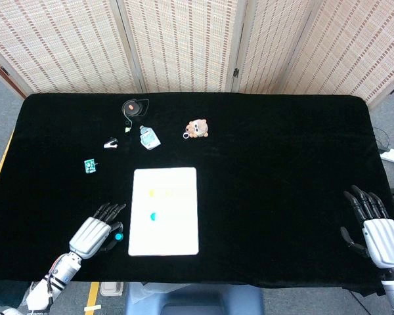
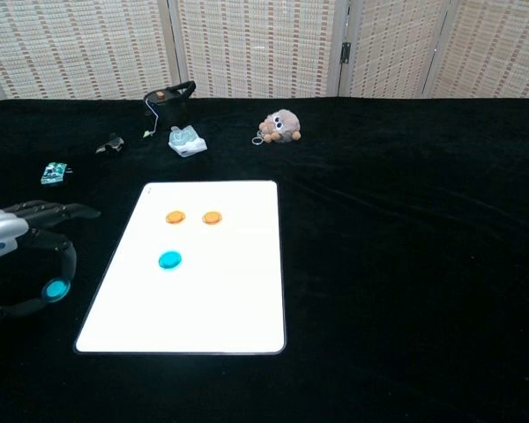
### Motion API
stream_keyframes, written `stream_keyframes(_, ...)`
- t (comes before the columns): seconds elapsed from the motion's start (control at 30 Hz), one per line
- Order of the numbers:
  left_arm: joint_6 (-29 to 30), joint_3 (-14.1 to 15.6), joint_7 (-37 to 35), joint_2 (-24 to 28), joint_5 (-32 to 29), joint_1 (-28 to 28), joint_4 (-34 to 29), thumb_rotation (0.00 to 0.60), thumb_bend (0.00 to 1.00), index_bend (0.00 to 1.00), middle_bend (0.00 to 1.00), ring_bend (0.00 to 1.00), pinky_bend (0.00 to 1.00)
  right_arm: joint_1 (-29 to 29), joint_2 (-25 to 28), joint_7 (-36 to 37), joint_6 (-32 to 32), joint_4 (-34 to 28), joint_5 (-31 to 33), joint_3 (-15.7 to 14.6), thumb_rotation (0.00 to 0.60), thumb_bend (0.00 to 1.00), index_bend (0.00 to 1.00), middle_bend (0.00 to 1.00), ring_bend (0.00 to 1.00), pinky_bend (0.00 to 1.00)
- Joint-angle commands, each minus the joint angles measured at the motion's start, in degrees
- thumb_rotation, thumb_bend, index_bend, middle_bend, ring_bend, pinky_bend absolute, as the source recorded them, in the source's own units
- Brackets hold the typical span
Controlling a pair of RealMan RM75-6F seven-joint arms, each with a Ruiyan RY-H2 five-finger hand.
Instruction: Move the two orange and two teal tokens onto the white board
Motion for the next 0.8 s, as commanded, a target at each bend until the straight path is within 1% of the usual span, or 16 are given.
stream_keyframes(0.03,-3.4,-3.9,0.5,-0.2,-1.1,-4.3,-2.1,0.6,0.42,0.49,0.07,0.0,0.0,-0.1,-0.1,0.6,0.0,0.5,0.2,0.0,0.6,0.45,0.04,0.0,0.0,0.0)
stream_keyframes(0.17,-8.1,-6.9,1.5,-1.4,-3.4,-8.4,-3.4,0.6,0.42,0.49,0.07,0.0,0.0,-0.2,-0.2,1.2,-0.1,1.1,0.5,0.0,0.6,0.45,0.04,0.0,0.0,0.0)
stream_keyframes(0.37,-13.8,-10.0,3.5,-4.3,-7.2,-13.2,-3.4,0.6,0.42,0.48,0.07,0.0,0.0,-0.3,-0.1,1.4,-0.2,1.4,0.8,0.0,0.6,0.45,0.03,0.0,0.0,0.0)
stream_keyframes(0.57,-17.7,-11.7,6.0,-7.1,-10.9,-16.8,-2.5,0.6,0.42,0.47,0.07,0.0,0.0,-0.4,0.0,1.3,-0.3,1.3,1.1,0.1,0.6,0.45,0.04,0.0,0.0,0.0)
stream_keyframes(0.8,-20.7,-12.9,8.0,-10.1,-15.0,-20.0,-0.7,0.6,0.42,0.47,0.07,0.0,0.0,-0.6,0.1,1.3,-0.3,1.1,1.3,0.1,0.6,0.45,0.03,0.0,0.0,0.0)
